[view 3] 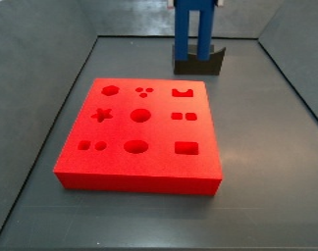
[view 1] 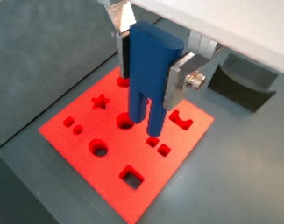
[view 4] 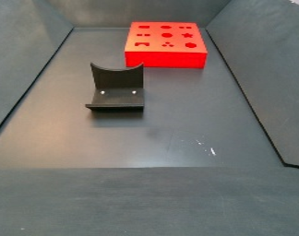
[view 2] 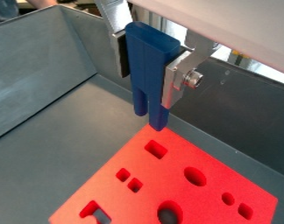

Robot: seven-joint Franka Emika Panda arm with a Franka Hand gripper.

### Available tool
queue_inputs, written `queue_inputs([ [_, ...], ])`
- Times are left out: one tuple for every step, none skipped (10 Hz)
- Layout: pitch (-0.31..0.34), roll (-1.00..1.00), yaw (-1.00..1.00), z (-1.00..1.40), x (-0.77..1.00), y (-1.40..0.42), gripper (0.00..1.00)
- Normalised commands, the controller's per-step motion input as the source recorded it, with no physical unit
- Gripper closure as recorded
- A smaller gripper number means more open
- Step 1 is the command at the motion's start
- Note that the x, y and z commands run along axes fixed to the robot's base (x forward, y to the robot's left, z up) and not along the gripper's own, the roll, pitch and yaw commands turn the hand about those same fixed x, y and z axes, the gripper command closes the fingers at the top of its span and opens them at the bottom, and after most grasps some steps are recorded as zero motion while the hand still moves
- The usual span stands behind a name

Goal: Insert the square-circle object.

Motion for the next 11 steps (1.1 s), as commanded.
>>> queue_inputs([
  [0.0,-0.01,-0.17,-0.17,0.19,-0.23,1.0],
  [0.0,-0.01,-0.17,-0.18,0.19,-0.22,1.0],
  [0.0,-0.01,-0.17,-0.18,0.17,-0.21,1.0],
  [0.0,0.0,-0.17,-0.18,0.19,-0.21,1.0],
  [0.0,0.0,-0.17,-0.17,0.21,-0.22,1.0],
  [0.0,0.0,-0.17,-0.17,0.18,-0.19,1.0],
  [0.0,0.0,-0.17,-0.17,0.19,-0.19,1.0],
  [0.003,0.0,-0.17,-0.14,0.19,-0.18,1.0],
  [0.0,0.0,-0.18,-0.13,0.14,-0.13,1.0],
  [0.011,0.02,-0.2,-0.02,0.18,-0.18,1.0],
  [0.0,0.08,-0.23,0.0,0.15,-0.24,1.0],
])
